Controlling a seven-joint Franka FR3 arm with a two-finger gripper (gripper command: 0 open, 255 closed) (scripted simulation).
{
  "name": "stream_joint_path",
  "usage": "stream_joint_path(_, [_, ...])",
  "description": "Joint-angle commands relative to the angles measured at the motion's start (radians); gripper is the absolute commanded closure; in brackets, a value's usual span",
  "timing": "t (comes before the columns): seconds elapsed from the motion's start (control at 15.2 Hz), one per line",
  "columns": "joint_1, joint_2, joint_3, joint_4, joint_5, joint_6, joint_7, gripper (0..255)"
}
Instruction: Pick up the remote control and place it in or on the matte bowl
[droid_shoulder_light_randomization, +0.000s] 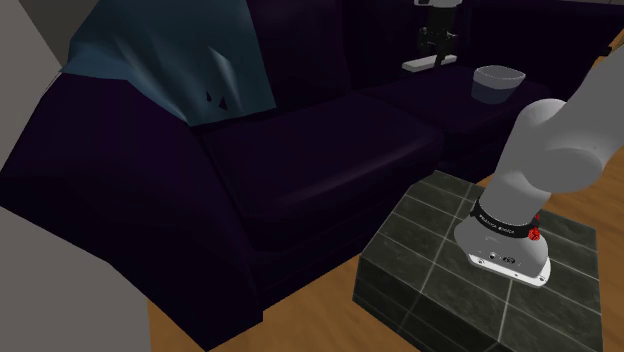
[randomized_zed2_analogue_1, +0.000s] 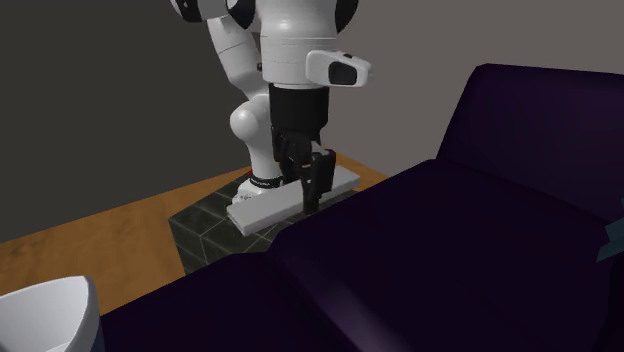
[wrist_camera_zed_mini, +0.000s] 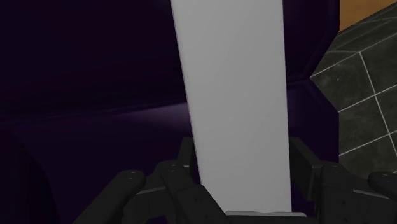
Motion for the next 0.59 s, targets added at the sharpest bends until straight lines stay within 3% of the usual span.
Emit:
stream_joint_path(0.0, [-0.009,0.012,-0.043,0.024,-0.001,-0.001,-0.057,255])
stream_joint_path(0.53, [-0.009,0.112,-0.254,0.135,0.047,0.011,-0.299,255])
